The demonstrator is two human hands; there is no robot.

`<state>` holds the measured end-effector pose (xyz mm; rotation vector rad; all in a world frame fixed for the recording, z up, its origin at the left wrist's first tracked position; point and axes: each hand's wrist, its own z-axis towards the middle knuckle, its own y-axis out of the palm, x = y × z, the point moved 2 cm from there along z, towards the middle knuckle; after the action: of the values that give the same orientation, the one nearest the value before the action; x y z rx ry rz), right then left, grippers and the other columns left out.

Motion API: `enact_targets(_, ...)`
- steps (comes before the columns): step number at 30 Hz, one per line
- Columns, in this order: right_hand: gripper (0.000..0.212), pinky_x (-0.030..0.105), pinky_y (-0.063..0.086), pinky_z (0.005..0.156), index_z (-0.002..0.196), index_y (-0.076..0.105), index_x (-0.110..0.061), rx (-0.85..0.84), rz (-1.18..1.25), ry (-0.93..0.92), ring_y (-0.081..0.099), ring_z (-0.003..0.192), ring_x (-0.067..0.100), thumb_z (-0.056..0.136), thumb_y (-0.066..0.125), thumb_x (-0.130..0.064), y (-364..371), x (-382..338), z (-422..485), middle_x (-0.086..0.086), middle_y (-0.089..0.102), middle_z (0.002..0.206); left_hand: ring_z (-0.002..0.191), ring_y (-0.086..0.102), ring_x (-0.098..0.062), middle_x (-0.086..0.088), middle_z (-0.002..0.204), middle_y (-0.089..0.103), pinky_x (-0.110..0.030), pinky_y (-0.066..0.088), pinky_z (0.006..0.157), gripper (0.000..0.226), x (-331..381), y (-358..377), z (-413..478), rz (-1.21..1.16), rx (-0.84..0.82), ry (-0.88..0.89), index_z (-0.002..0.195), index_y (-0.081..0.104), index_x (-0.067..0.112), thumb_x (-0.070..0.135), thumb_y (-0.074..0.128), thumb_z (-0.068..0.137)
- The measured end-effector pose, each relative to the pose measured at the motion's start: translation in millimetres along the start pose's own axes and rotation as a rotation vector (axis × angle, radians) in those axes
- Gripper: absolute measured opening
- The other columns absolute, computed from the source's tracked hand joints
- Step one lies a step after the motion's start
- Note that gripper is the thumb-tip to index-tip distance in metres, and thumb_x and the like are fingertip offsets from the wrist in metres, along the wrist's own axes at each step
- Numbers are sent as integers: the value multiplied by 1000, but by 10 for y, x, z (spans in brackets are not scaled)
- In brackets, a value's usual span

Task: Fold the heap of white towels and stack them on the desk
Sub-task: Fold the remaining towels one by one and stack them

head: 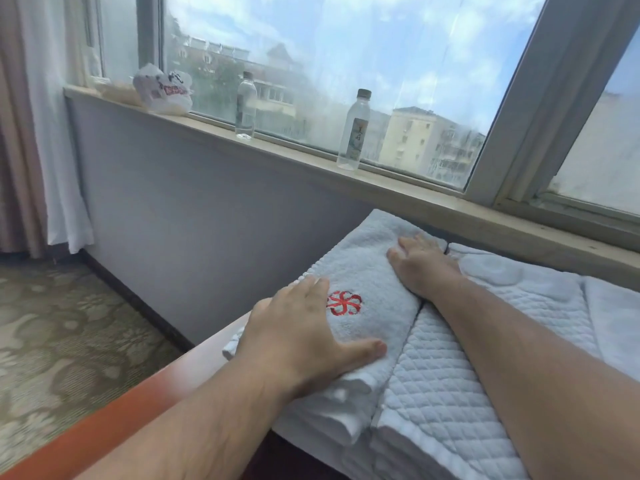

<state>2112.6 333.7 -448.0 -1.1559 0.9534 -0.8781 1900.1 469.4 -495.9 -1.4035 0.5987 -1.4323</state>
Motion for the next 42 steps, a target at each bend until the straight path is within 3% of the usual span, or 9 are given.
enact_targets(6,55,48,19,122,156,31,-21,-39,3,-2,17,153,27,105,19,-41,-55,-133,-461,8,22,166,150,6,-14,9,164,12,-40,8,123,112,13,4,-195,47,62,-8,158,9,26,92,17,68)
enact_targets(12,43,43,35,107,128,52,-20,-26,-21,-130,45,131,27,103,24,-43,-113,-192,-1446,5,52,142,153,-12,-8,10,168,-7,-40,-3,124,79,-58,-20,-761,27,-19,9,159,1,38,74,21,92)
enact_targets(20,29,35,41,69,96,60,-24,20,-36,-71,56,90,19,96,40,-44,-625,355,-2632,-3,63,102,146,27,-12,10,154,40,-42,25,120,56,502,-496,-1379,-184,-2,33,149,41,31,57,40,99)
enact_targets(25,28,33,49,74,101,71,-32,338,127,32,65,91,18,88,50,-46,-915,1334,-3808,-10,73,96,135,36,-8,13,137,52,-37,30,115,39,1472,-175,-1869,-249,2,273,135,53,33,47,48,99)
enact_targets(28,19,32,48,71,87,71,-31,490,246,264,65,84,18,86,54,-40,-803,2320,-4606,-10,73,86,127,38,-6,15,130,53,-22,28,109,38,2280,312,-2173,-308,-71,479,132,57,32,43,53,96)
enact_targets(30,11,27,40,69,84,72,-26,575,337,466,64,81,20,90,63,-23,-599,3007,-5166,0,75,88,121,41,-5,15,128,53,-16,27,101,37,2836,678,-2378,-365,-149,564,130,58,32,39,57,94)
enact_targets(34,20,29,47,65,80,70,-28,691,635,805,64,74,10,92,60,-16,-368,3943,-5832,-1,73,87,117,41,3,21,127,51,-19,36,100,38,3712,1390,-2675,-513,-308,598,130,56,39,37,58,92)
enact_targets(38,11,20,41,67,88,68,-25,672,544,807,61,83,11,90,61,-16,-467,4438,-5745,-2,67,94,128,40,-3,14,134,52,-26,37,109,40,4286,1900,-2652,-534,-347,571,131,56,36,32,59,92)
enact_targets(42,23,35,41,93,112,66,-13,812,307,817,53,115,29,89,60,-14,-554,4680,-5538,6,61,116,138,28,-9,15,147,47,-22,22,112,44,4607,2257,-2536,-463,-225,633,133,58,38,29,61,90)
